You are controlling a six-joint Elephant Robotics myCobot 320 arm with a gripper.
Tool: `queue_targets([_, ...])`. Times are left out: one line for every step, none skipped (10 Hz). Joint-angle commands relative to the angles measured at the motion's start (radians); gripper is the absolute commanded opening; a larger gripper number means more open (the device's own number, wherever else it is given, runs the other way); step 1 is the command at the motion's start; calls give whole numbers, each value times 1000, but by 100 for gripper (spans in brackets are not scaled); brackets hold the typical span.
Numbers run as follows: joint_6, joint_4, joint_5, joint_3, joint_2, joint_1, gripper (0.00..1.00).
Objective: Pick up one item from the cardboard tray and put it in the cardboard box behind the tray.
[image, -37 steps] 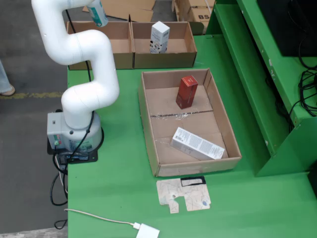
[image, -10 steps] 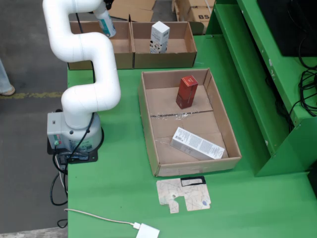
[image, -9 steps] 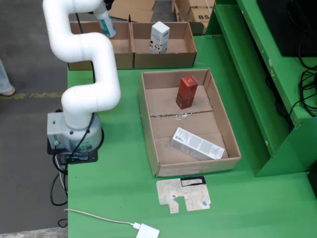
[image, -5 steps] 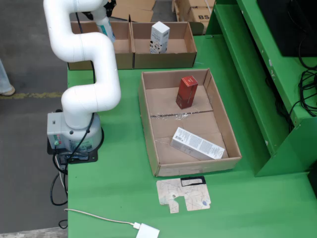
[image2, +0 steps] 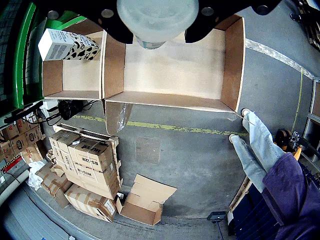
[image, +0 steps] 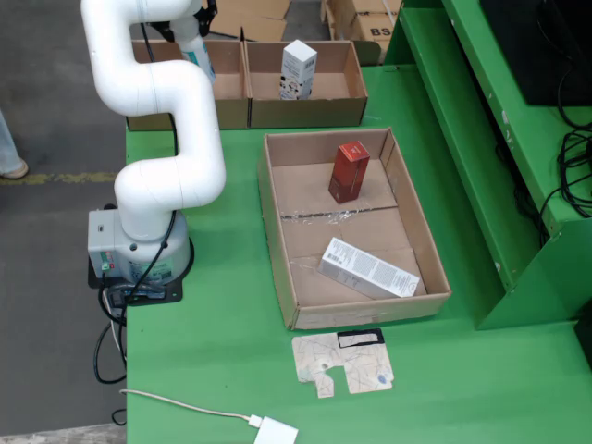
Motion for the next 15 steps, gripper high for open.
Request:
queue_targets([3, 13, 11, 26, 26, -10, 0])
queue_targets([1, 20, 11, 26, 22, -10, 0])
queue_targets([0, 20, 10, 26, 16, -11, 0])
queue_targets([0, 12, 17, 26, 5, -19, 0])
queue_targets([0, 10, 21, 26, -4, -23, 0])
queue_targets([-1, 1, 27, 26, -6, -27, 0])
queue_targets([-1, 1, 27, 26, -6, -27, 0])
queue_targets([4, -23, 30, 26, -19, -31, 0])
queue_targets([4, -23, 30, 26, -19, -31, 0])
queue_targets([5, -29, 28, 26, -26, -30, 0])
queue_targets([5, -29, 28, 26, -26, -30, 0])
queue_targets([8, -58, 29, 26, -34, -29, 0])
queue_targets([8, -58, 29, 26, -34, -29, 0])
queue_targets([12, -74, 28, 26, -52, -31, 0])
queue_targets([12, -74, 28, 26, -52, -31, 0])
